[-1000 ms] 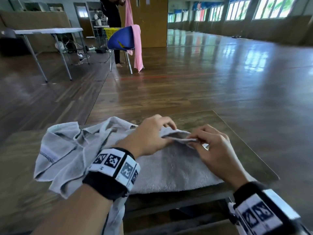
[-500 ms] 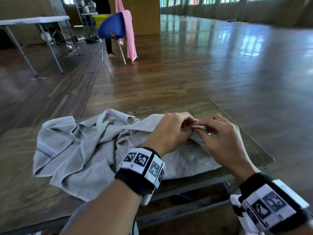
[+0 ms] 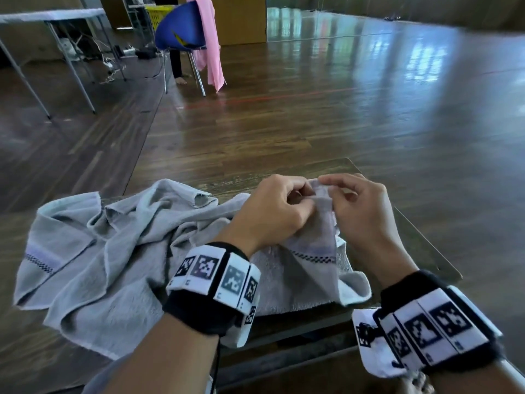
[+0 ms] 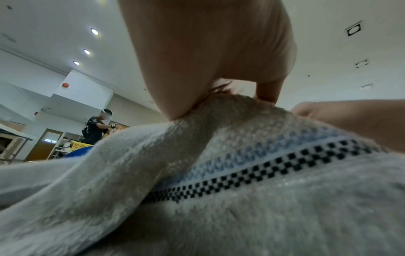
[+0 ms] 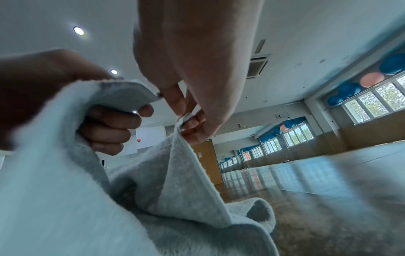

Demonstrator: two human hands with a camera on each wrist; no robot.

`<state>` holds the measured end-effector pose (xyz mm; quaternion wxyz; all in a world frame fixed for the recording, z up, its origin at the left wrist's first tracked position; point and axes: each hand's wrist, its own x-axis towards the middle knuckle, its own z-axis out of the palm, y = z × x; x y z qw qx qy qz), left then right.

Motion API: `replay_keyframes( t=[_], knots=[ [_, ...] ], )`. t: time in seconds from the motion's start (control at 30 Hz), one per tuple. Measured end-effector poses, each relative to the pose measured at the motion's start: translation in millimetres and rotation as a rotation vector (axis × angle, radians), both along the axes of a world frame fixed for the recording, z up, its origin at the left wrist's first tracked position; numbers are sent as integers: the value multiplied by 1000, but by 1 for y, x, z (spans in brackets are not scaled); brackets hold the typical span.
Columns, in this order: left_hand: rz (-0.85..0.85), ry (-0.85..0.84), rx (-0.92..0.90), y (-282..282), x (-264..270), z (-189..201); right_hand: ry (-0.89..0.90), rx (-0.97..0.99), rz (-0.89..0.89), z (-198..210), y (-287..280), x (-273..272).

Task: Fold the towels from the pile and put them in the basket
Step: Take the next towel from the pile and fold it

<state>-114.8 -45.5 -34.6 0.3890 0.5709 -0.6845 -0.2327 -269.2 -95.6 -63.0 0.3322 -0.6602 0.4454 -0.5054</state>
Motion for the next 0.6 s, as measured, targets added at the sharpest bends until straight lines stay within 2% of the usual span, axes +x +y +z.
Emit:
replay_keyframes(
  t=[0.1,0.27,0.6],
  knots=[
    [42,-54,-75,2,2,-2,-12,34,69,-1,3,6],
    [134,-16,-165,8,14,-7,-17,74,119,0,11,11],
    [170,32,-190,10,26,-9,-172,176,175,8,19,21]
  ],
)
